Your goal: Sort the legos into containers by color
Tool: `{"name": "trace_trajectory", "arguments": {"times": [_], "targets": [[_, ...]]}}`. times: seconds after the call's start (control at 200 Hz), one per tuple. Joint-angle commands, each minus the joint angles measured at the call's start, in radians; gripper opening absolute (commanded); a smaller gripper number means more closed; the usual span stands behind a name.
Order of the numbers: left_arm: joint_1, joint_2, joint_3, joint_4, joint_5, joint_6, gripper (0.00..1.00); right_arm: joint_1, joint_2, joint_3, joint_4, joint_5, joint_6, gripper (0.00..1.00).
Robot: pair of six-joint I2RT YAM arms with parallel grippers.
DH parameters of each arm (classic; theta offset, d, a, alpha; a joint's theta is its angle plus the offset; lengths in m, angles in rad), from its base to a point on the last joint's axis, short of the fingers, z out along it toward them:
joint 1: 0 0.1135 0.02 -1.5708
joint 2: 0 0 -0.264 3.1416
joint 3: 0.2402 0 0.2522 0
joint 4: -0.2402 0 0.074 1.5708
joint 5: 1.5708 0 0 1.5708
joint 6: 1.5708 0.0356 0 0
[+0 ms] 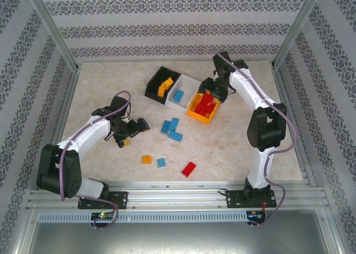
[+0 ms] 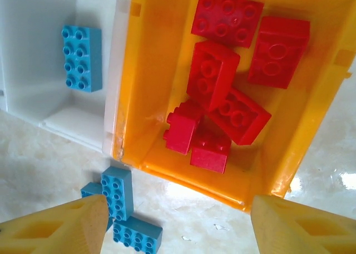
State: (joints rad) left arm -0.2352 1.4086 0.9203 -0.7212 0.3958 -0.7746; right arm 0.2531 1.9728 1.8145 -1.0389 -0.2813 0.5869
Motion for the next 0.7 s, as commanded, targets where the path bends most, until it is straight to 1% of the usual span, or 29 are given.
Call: {"name": "trace_trajectory", "arguments": {"times": [0.0, 0.115, 0.24, 0.31, 0.365, 0.505, 0.694], "targets": [[-0.041, -0.01, 0.014, -0.087, -0.045, 0.027, 1.0, 0.034, -0.092, -0.07, 0.0, -0.086, -0.067, 0.69], [-0.126, 0.001, -0.003, -0.114, -0.079, 0.033, 1.0, 0.073, -0.147, -0.18, 0.016, -0.08, -0.089, 0.69], [-0.22, 0.029, -0.034, -0.125, -0.108, 0.027, 0.99, 0.099, -0.182, -0.299, 0.064, -0.101, -0.066, 0.69], [-0.246, 0.038, -0.058, -0.123, -0.113, 0.016, 0.95, 0.11, -0.192, -0.334, 0.079, -0.107, -0.056, 0.69], [-0.255, 0.037, -0.079, -0.112, -0.108, 0.002, 0.9, 0.115, -0.196, -0.348, 0.085, -0.11, -0.052, 0.69], [-0.277, 0.032, -0.122, -0.084, -0.101, -0.027, 0.79, 0.119, -0.205, -0.351, 0.074, -0.1, -0.06, 0.69], [-0.31, 0.042, -0.156, -0.036, -0.083, -0.062, 0.67, 0.112, -0.218, -0.368, 0.065, -0.089, -0.071, 0.69]]}}
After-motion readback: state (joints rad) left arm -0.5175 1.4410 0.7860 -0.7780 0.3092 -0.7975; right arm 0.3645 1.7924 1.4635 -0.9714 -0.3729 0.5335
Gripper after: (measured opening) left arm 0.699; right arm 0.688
